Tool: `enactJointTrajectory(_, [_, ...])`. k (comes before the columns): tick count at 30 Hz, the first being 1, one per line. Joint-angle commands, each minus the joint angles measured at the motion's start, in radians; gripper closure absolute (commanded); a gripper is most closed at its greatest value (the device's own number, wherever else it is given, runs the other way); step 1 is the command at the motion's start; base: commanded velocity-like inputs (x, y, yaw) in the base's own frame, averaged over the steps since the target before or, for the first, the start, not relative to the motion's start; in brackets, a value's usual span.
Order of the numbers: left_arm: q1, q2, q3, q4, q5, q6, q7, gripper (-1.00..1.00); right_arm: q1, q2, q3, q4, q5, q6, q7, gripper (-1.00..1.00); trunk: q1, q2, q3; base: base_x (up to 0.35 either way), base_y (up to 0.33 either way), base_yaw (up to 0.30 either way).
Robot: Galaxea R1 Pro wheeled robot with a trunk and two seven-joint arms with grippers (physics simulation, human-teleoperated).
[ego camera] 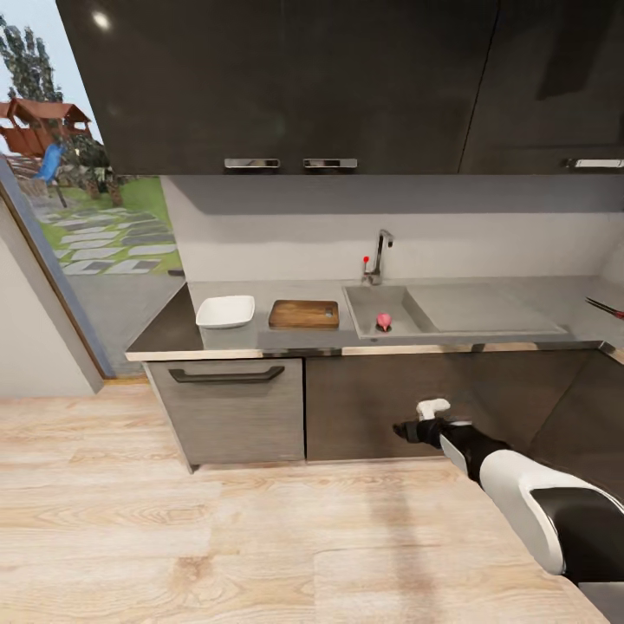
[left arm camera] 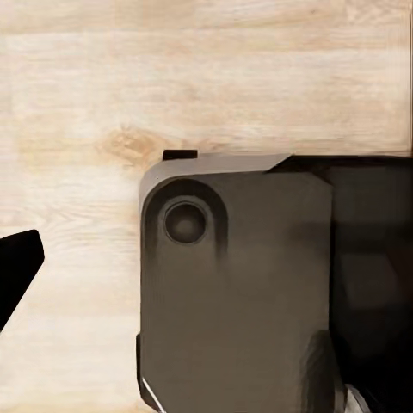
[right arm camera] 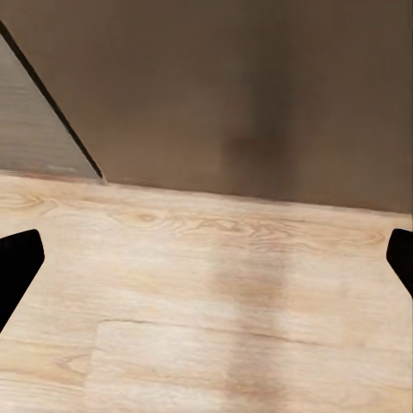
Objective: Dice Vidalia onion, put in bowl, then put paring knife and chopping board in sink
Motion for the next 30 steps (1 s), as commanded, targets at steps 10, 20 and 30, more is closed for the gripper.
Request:
enactJointTrajectory(10, [0.000,-0.004,0.000,-0.277,0.000,0.111,0.002,-1.00,0.411,-0.007,0.007,0.025,0.004,-0.503,-0.107,-1.00,0.000,-0.001,-0.001,0.000,0.000,0.000])
enactJointTrajectory(20, [-0.006,-0.067,-0.001,-0.668,-0.003,0.451,0.041,-1.00,0.635,0.000,0.007,0.027,0.002,-0.768,-0.120,-1.00,0.000,-0.001,-0.001,0.000,0.000,0.000])
enactJointTrajectory(30, [-0.248,-0.111,-0.001,-0.860,0.001,0.848,0.132,-1.00,0.802,0.047,0.007,0.027,0.001,-1.036,-0.130,-1.00,0.000,-0.001,-0.001,0.000,0.000,0.000])
